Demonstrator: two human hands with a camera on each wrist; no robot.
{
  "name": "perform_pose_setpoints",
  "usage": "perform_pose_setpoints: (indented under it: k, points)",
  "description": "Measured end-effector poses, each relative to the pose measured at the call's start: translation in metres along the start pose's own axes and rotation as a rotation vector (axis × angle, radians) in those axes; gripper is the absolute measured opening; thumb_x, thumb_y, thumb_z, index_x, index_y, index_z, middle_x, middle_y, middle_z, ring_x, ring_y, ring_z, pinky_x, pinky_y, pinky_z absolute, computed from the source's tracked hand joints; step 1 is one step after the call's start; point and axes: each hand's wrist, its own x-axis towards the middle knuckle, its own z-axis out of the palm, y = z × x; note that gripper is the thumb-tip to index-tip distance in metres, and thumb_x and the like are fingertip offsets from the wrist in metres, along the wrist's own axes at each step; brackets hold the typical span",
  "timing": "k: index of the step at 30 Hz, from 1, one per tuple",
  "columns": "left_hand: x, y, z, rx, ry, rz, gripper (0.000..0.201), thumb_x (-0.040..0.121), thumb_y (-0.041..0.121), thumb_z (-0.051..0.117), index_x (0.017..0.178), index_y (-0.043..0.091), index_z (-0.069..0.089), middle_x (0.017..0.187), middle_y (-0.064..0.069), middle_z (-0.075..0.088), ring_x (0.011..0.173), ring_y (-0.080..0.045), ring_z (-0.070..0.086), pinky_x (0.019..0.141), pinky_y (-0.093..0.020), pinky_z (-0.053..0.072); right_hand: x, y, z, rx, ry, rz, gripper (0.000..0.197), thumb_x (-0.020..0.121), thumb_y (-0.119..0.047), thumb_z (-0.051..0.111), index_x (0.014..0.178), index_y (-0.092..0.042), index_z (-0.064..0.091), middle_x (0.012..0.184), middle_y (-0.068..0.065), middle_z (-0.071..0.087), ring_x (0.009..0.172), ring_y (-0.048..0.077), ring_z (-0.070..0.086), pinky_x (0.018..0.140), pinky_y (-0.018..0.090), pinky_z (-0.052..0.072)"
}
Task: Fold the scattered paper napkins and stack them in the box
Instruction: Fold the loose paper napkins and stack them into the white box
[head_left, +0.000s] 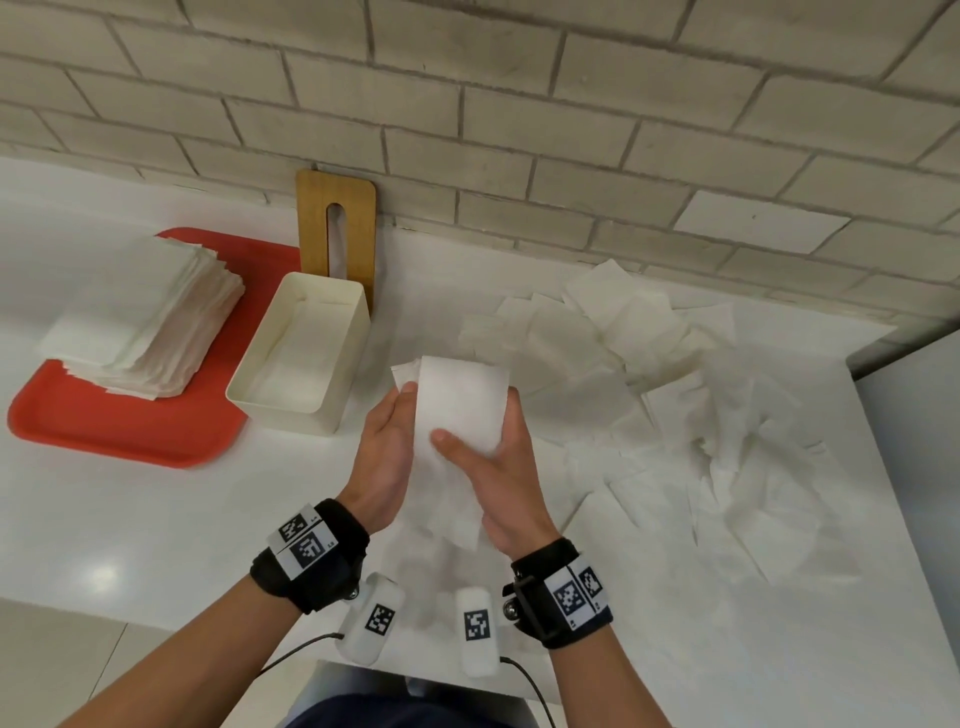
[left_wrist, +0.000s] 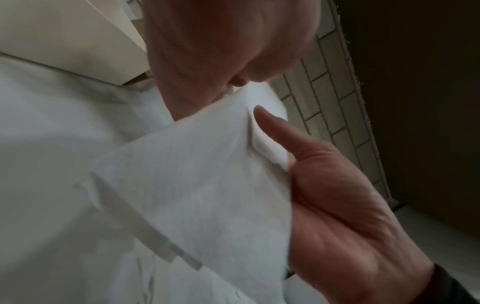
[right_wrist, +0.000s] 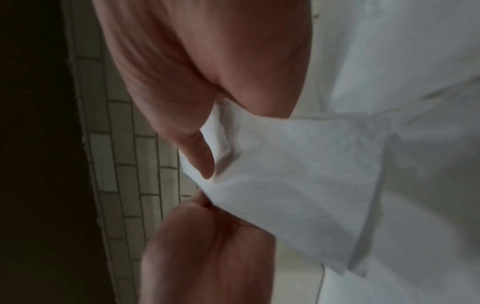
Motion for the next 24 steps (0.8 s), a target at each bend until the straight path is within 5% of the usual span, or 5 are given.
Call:
perform_pose_setpoints:
  k: [4,7,10,16,24]
  points:
    - [-0.001,0.002,-0.009,-0.006,-0.03,-0.034,0.036,0.116,0.032,0.041,0.136,0.022,0.07,0.125,-0.007,0.078,0.119,-0.028,0.074,0.108,-0.054,0.055,-0.001,-0.004,-0.001,-0.056,-0.072,-0.025,0.08,0.087,0.0,0.086,0.148,-0.038,0.052,0.139,-0.006,0.068,0.13,0.017,0.066,0.105,0.049,0.06]
    - [-0.002,0.001,-0.016,-0.002,0.008,-0.08,0.035,0.115,0.038,0.044,0.127,0.025,0.074,0.122,-0.008,0.079,0.119,-0.034,0.073,0.112,-0.062,0.05,0.001,-0.002,-0.003,-0.1,-0.018,-0.061,0.09,0.086,-0.004,0.088,0.152,-0.049,0.045,0.143,-0.014,0.063,0.131,0.011,0.064,0.106,0.044,0.059]
    - [-0.002,-0.002,-0.022,0.02,-0.001,-0.077,0.036,0.115,0.035,0.044,0.128,0.021,0.074,0.123,-0.007,0.079,0.119,-0.029,0.074,0.114,-0.057,0.05,0.0,0.005,-0.002,-0.085,0.058,-0.049,0.092,0.083,-0.006,0.091,0.149,-0.05,0.044,0.139,-0.015,0.061,0.123,0.004,0.065,0.104,0.039,0.059]
    - [-0.01,0.003,-0.033,0.058,-0.035,-0.051,0.038,0.115,0.036,0.042,0.128,0.019,0.074,0.125,-0.007,0.078,0.122,-0.027,0.072,0.116,-0.056,0.048,0.001,0.011,0.013,-0.257,0.197,-0.012,0.059,0.078,-0.035,0.097,0.121,-0.035,0.057,0.108,-0.021,0.076,0.1,0.0,0.074,0.093,0.037,0.063]
    - [-0.015,0.038,-0.069,0.039,-0.103,-0.031,0.044,0.115,0.044,0.036,0.132,0.024,0.071,0.126,-0.005,0.078,0.12,-0.027,0.073,0.112,-0.055,0.052,0.004,0.003,0.061,-0.322,0.211,-0.168,0.028,0.092,-0.03,0.085,0.11,-0.024,0.065,0.102,-0.015,0.078,0.091,0.005,0.075,0.076,0.022,0.058]
